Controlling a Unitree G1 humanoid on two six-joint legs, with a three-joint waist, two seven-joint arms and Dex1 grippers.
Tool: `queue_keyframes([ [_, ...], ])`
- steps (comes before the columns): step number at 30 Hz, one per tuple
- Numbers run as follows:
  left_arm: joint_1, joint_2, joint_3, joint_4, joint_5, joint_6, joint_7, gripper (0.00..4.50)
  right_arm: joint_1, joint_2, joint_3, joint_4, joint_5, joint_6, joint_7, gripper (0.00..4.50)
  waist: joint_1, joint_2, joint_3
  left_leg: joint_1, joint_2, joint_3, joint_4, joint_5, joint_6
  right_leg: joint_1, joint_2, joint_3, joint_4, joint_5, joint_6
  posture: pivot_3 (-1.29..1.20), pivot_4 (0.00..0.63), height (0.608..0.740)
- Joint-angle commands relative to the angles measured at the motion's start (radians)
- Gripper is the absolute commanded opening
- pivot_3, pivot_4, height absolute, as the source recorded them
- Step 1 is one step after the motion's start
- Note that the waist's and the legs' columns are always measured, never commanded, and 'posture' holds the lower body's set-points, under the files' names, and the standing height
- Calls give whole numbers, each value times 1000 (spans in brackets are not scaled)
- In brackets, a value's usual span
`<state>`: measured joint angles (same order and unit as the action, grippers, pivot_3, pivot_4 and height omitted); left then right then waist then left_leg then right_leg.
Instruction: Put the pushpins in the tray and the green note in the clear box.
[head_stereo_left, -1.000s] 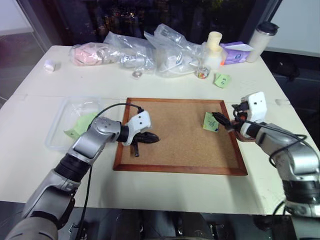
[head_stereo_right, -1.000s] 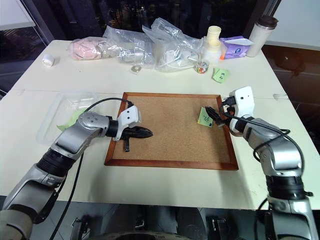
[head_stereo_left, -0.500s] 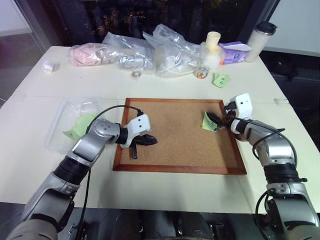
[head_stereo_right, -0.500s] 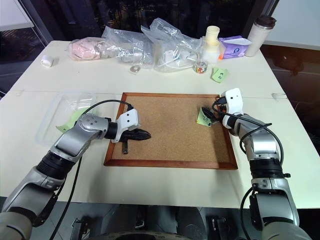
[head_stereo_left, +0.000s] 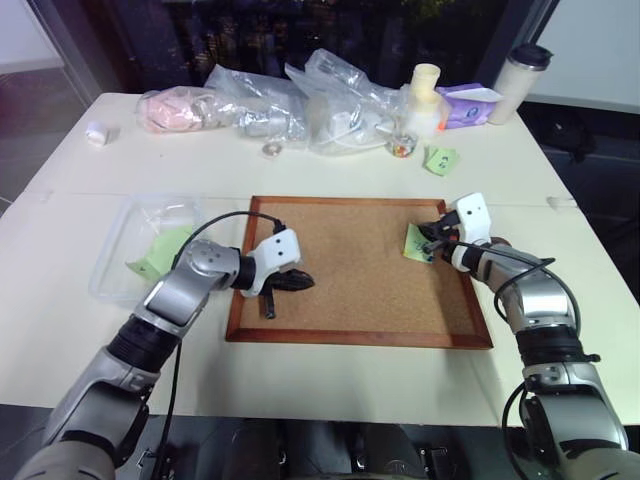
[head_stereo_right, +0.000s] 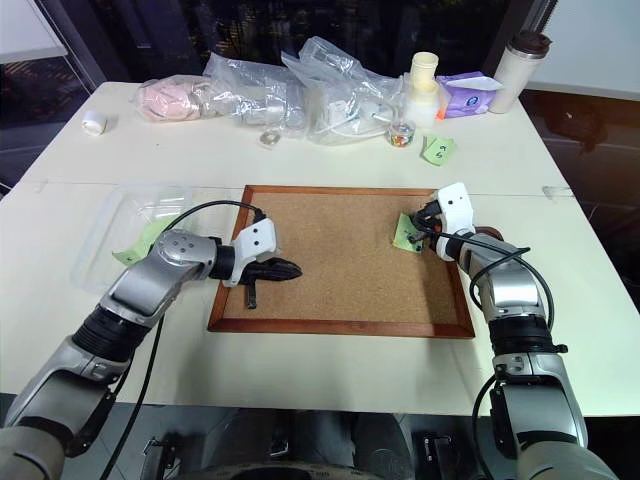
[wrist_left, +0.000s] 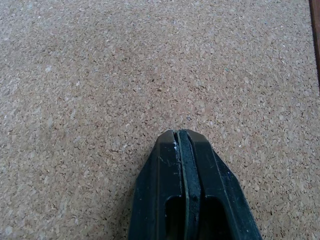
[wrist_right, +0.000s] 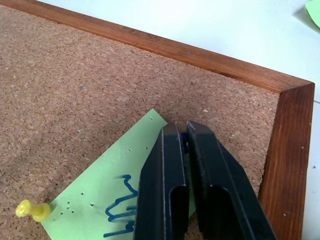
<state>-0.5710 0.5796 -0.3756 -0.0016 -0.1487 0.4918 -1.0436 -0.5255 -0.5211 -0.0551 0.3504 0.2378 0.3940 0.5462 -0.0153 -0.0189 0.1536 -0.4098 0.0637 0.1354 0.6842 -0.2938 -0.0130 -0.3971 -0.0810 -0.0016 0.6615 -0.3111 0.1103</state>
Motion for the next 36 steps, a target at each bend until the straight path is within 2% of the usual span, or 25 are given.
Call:
queue_keyframes([
  [1, 22, 9, -19, 10, 26, 19, -8, 0, -7, 8, -42, -40, 8, -12, -18, 59, 0, 0, 0, 0, 0, 0, 0, 0, 0, 0, 0, 0, 0, 0, 0, 0, 150, 735],
  [8, 29, 13, -42, 7, 40, 30, -20, 0, 4, 47, -137, -113, 69, -6, -75, 59, 0, 1, 0, 0, 0, 0, 0, 0, 0, 0, 0, 0, 0, 0, 0, 0, 150, 735],
  [15, 35, 12, -51, -4, 37, 32, -38, 0, 10, 69, -178, -168, 117, 40, -111, 59, 1, 2, 1, 0, 0, 0, 0, 0, 0, 0, 0, 0, 0, 0, 0, 0, 150, 735],
  [23, 44, 23, -75, -6, 45, 83, -56, 0, 36, 80, -172, -197, 118, 43, -132, 59, -1, 2, 1, 0, 0, 0, 0, 0, 0, 0, 0, 0, 0, 0, 0, 0, 150, 735],
  [29, 40, 19, -100, 41, 116, 94, 1, 0, 44, 79, -165, -206, 104, 17, -141, 59, -2, 5, -1, 0, 0, 0, 0, 0, 0, 0, 0, 1, 0, 0, 0, 0, 150, 735],
  [36, 34, 10, -109, 62, 143, 98, 34, 0, 56, 67, -159, -205, 82, -24, -139, 59, -2, 9, -5, 8, 0, 0, 0, 0, 0, 8, 0, 1, 0, 0, 0, 0, 150, 735],
])
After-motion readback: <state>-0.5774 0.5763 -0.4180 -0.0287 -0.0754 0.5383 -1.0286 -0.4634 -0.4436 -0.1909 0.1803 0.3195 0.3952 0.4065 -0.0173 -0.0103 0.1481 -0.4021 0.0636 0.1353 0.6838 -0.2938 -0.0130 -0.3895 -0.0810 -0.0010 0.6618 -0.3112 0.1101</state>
